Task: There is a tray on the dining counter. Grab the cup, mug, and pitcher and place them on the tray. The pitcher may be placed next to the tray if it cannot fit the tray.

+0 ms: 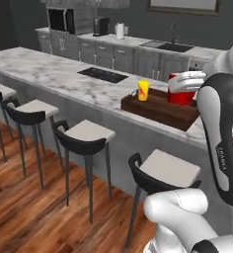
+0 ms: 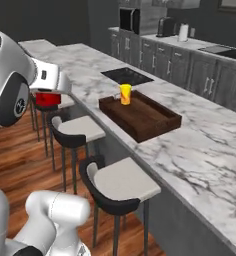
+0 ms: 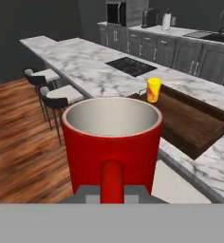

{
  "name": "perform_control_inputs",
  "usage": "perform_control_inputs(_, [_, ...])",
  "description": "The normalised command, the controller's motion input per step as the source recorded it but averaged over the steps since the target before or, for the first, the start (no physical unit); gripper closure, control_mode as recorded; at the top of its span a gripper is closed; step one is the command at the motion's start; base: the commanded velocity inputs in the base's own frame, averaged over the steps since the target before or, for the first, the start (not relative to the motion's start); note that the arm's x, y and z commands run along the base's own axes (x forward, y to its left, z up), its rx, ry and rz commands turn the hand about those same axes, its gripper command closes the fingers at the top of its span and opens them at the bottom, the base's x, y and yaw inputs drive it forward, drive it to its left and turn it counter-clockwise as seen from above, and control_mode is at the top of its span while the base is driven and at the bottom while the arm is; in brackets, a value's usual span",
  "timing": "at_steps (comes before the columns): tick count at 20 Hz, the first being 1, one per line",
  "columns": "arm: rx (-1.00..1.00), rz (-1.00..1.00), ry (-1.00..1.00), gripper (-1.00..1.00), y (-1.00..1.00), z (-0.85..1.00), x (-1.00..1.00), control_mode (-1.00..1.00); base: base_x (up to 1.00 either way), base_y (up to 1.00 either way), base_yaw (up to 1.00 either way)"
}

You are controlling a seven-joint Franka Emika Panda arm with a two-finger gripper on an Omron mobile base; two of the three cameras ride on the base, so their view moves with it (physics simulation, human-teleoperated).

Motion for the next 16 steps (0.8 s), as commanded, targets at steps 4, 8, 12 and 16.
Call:
perform_control_inputs(4, [0.00, 0.00, 0.00, 1.00, 0.00, 0.00, 0.00, 1.00, 0.01, 0.24, -0.62])
perform_control_inputs(8, [0.00, 0.00, 0.00, 1.00, 0.00, 0.00, 0.00, 1.00, 0.06, 0.31, -0.65])
perform_control_inputs(12, [0.00, 0.00, 0.00, 1.00, 0.00, 0.00, 0.00, 1.00, 0.02, 0.64, -0.56])
perform_control_inputs(16, [0.00, 0.00, 0.00, 1.00, 0.00, 0.00, 0.00, 1.00, 0.00, 0.88, -0.47])
